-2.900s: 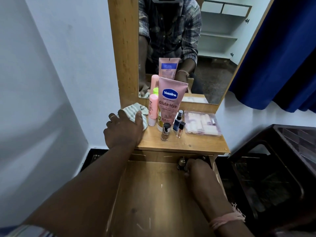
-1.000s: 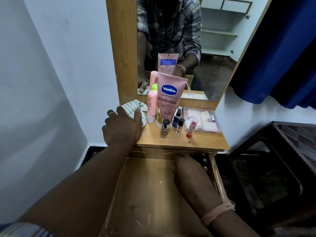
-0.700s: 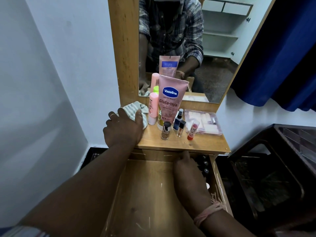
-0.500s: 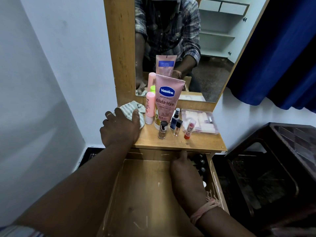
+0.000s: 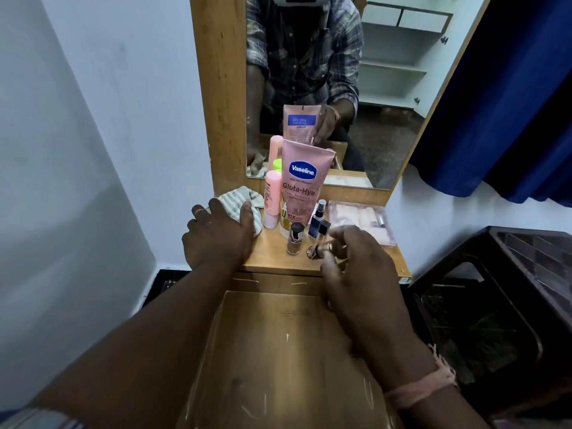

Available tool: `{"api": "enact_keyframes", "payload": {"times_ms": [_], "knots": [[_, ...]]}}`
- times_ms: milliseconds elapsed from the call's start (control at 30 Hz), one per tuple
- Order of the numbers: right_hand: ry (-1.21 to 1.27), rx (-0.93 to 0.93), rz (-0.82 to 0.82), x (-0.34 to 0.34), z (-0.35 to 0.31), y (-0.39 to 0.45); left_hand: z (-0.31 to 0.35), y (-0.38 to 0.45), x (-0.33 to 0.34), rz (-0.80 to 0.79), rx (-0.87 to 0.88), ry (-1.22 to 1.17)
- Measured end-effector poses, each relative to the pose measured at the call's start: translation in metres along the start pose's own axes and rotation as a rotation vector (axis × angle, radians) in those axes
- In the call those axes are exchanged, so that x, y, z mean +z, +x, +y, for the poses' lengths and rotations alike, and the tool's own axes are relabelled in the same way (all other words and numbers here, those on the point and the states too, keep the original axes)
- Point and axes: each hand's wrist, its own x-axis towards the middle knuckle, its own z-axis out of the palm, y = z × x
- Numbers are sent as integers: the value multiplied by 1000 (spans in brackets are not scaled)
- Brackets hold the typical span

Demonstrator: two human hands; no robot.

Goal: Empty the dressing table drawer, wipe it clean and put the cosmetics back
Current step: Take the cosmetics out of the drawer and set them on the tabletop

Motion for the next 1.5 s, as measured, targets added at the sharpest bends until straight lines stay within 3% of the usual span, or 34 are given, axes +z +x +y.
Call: {"api": "enact_keyframes", "payload": {"times_ms": [333,600,867,1033,1200,1500], "knots": [[-111,89,-107,23,8,26,0,0,-1,-6,-2,1],[-114,73,-74,27,9,22,-1,0,-1,-4,1,5],[-98,51,60,6,31,-17,1,-1,-1,3,4,1],[-105,257,-169,8,59,-37,1,-1,-2,-3,3,3],[-281,194,-408,26,65,-33,1,-1,-2,-1,3,9],[-324,162,-358,50,63,-31,1,0,-1,-14,-8,15]]}}
